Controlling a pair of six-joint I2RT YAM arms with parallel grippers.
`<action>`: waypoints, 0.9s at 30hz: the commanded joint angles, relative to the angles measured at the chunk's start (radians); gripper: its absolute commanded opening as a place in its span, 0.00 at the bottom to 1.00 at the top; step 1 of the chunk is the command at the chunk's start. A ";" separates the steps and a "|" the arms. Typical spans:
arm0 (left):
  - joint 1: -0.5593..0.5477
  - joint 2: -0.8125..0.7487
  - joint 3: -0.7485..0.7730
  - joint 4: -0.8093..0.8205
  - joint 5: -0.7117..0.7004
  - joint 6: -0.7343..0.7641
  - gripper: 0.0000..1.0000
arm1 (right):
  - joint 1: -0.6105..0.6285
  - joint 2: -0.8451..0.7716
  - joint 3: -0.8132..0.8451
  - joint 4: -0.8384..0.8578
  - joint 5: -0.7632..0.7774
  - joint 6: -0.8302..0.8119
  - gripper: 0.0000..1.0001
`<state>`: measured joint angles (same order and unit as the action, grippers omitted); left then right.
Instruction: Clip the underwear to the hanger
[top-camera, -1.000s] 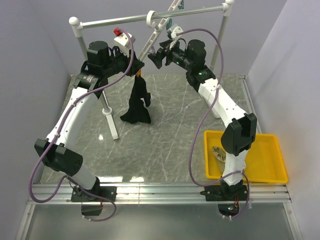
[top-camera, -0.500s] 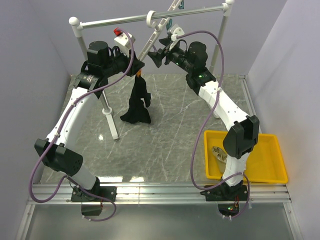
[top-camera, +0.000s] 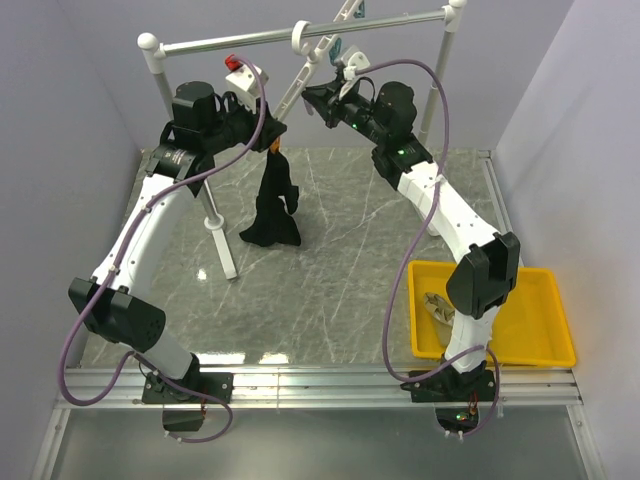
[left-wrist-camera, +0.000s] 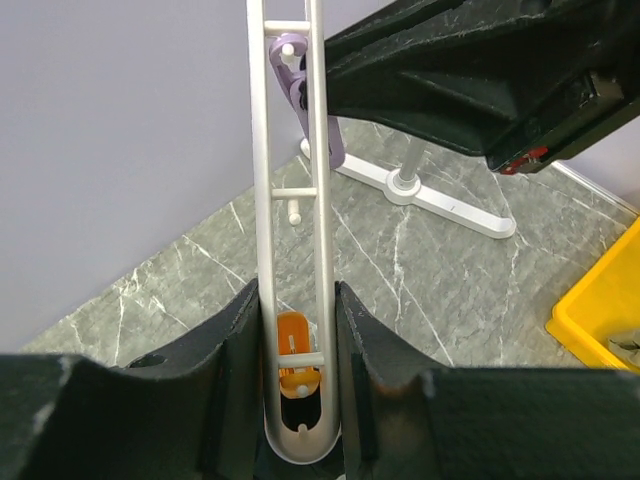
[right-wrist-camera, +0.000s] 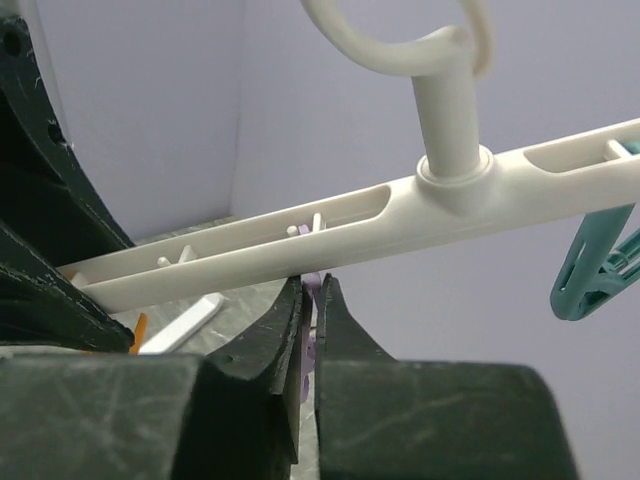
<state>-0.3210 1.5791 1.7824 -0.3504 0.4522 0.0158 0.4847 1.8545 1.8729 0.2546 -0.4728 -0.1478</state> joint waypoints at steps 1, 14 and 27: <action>-0.009 -0.042 -0.009 -0.009 0.080 0.036 0.16 | 0.006 -0.035 0.060 -0.011 -0.007 0.071 0.00; 0.030 -0.174 -0.129 -0.061 0.210 0.273 0.53 | 0.000 -0.009 0.114 -0.072 0.026 0.194 0.00; 0.028 -0.232 -0.186 -0.081 0.184 0.280 0.59 | 0.002 -0.026 0.078 -0.044 0.030 0.171 0.00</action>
<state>-0.2951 1.3148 1.5654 -0.4740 0.6411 0.3252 0.4839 1.8549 1.9408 0.1780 -0.4549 0.0338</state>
